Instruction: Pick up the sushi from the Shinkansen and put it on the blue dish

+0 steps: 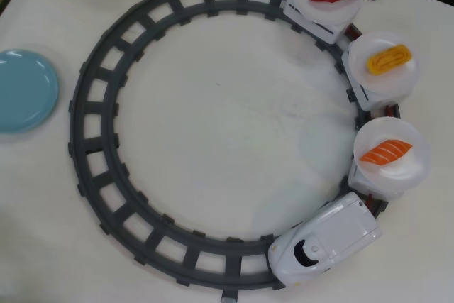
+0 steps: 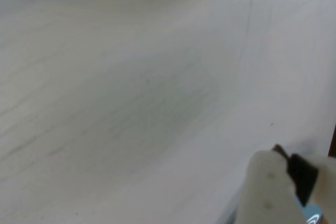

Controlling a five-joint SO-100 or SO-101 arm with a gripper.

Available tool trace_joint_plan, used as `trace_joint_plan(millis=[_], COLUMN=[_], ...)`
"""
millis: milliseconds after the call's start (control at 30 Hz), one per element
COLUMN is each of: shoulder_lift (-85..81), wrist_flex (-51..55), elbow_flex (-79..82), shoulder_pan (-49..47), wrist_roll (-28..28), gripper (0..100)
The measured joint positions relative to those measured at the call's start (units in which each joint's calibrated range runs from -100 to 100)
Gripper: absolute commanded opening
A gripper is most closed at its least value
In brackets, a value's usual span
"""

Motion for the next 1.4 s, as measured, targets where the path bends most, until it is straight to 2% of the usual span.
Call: trace_joint_plan(millis=[633, 933, 1133, 1400], shoulder_lift=[0.0, 0.3, 1.9, 20.2], wrist_flex=[0.0, 2.2, 7.5, 7.8], elbow_flex=[0.0, -8.8, -18.7, -33.9], shoulder_pan=[1.2, 25.3, 30.3, 45.7], wrist_roll=[0.0, 0.1, 0.1, 0.1], gripper=[3, 3, 3, 3])
